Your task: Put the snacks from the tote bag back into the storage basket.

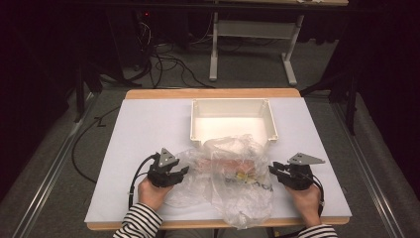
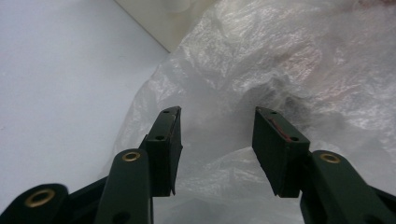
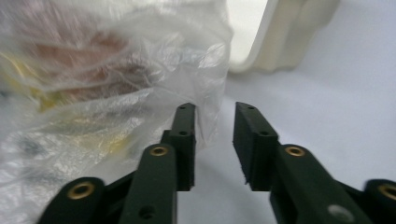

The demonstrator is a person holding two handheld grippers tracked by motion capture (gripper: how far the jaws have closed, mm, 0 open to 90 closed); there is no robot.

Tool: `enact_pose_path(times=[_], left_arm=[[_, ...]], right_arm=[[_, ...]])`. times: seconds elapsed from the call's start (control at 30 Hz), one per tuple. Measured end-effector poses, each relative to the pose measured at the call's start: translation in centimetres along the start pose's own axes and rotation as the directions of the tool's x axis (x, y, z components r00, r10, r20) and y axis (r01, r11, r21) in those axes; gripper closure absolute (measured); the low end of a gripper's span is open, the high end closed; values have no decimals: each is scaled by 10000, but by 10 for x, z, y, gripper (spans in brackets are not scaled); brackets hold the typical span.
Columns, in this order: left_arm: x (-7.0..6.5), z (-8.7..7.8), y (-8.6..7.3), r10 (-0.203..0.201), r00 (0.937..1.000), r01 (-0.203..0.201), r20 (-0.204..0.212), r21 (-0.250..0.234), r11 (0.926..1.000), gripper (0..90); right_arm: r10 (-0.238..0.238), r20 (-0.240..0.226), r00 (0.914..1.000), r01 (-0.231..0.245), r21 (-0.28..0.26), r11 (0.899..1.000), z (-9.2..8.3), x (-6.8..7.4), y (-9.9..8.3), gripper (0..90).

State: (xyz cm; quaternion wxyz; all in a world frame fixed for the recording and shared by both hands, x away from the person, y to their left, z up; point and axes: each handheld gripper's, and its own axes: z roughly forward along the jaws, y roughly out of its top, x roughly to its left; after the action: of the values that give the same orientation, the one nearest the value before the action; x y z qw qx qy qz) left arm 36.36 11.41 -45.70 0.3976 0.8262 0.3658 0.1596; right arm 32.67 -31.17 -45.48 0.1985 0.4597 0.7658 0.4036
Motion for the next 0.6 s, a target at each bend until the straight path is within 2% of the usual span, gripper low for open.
enact_pose_path(times=[0.03, 0.07, 0.1, 0.17, 0.23, 0.27, 0.3, 0.33, 0.37, 0.43, 0.5, 0.53, 0.6], left_arm=[[-1, -1, -1, -22, 10000, 22, 64, -94, 10000, 517], [-1, -1, -1, -22, 10000, 22, 64, -94, 10000, 510], [-3, -3, -2, -22, 10000, 24, 96, -167, 9999, 502], [-3, -3, -2, -36, 9999, 38, 142, -177, 9998, 485], [-3, -2, -2, -56, 9998, 58, 213, -99, 9999, 465], [-3, -1, -3, -3, 9999, 2, 142, 45, 10000, 465], [-5, 1, -3, 146, 9999, -147, 33, 212, 9997, 452], [-6, 2, -4, 290, 9996, -288, -55, 330, 9990, 450], [-8, 6, -5, 359, 9993, -356, -82, 424, 9985, 450], [-8, 7, -5, 307, 9995, -304, -51, 436, 9986, 450], [-6, 9, -6, 192, 9998, -191, -25, 465, 9987, 445], [-6, 9, -6, 192, 9998, -191, -25, 465, 9987, 445], [-7, 10, -6, 284, 9996, -281, -50, 535, 9982, 446]], right_arm=[[-29, 68, 10000, 31, -260, 9997, -6, 1, 3, 652], [-29, 68, 10000, 31, -260, 9997, -6, 1, 3, 652], [-175, 164, 9997, 187, -807, 9966, -20, 6, 11, 613], [-462, 252, 9986, 489, -1168, 9919, -31, 13, 19, 586], [-719, 115, 9973, 728, -1289, 9890, -36, 21, 27, 555], [-719, 115, 9973, 728, -1289, 9890, -36, 21, 27, 555], [-831, -97, 9965, 813, -1234, 9890, -36, 25, 30, 544], [-1007, -264, 9946, 972, -1103, 9891, -33, 30, 32, 524], [-1337, -517, 9897, 1293, -796, 9884, -24, 41, 34, 490], [-1457, -668, 9871, 1412, -678, 9877, -18, 45, 35, 470], [-1513, -984, 9836, 1487, -332, 9883, 2, 53, 34, 429], [-1513, -984, 9836, 1487, -332, 9883, 2, 53, 34, 429], [-1551, -1032, 9825, 1550, -91, 9879, 13, 56, 34, 437]])
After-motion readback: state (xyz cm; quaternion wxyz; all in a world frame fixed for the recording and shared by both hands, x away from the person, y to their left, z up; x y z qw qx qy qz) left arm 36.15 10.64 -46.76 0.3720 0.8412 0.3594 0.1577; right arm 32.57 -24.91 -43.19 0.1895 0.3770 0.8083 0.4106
